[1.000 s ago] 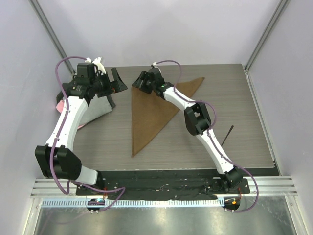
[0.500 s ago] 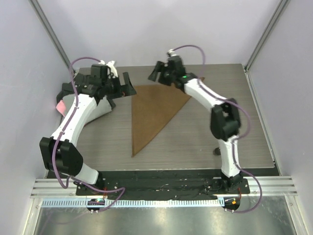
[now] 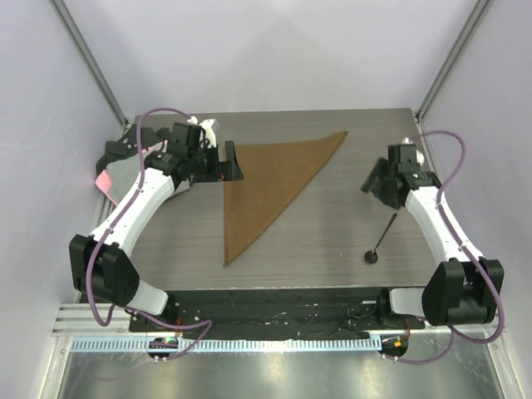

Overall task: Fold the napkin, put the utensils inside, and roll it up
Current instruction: Grab a utensil with the right arm

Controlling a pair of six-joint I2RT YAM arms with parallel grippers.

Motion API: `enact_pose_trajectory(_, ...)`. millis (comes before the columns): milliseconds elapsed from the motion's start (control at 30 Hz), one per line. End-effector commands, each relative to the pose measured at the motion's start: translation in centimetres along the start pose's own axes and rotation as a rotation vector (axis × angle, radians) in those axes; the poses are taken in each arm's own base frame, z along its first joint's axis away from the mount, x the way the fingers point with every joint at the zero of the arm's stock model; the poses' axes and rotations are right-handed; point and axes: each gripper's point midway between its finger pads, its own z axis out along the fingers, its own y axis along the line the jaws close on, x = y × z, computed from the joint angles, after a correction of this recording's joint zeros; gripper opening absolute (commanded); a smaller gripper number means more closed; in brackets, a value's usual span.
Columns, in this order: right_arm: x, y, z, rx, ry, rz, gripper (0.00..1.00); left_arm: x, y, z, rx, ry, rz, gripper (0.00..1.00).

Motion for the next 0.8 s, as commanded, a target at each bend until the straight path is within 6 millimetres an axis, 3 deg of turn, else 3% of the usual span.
enact_pose_trajectory(0, 5.1, -6.5, 0.2, 0.156, 0.142, 0.082, 0.68, -1.6, -1.1, -1.6, 0.033, -0.061, 0.034, 1.00)
enact_pose_trajectory(67, 6.9, -7.8, 1.0, 0.195, 0.191, 0.095, 0.63, -1.4, -1.6, -1.5, 0.060, -0.055, 0.027, 1.00)
enact_pose_trajectory(300, 10.7, -9.7, 2.8, 0.249, 0.280, 0.092, 0.54, -1.4, -2.4, -1.7, 0.104, -0.057, 0.017, 1.00)
enact_pose_trajectory(567, 11.4, -10.7, 4.2, 0.299, 0.279, 0.092, 0.46, -1.4, -2.6, -1.7, 0.114, -0.053, 0.013, 1.00)
enact_pose_trajectory(767, 13.3, -11.6, 5.6, 0.328, 0.317, 0.094, 0.39, -1.3, -2.6, -1.6, 0.113, -0.046, 0.014, 1.00)
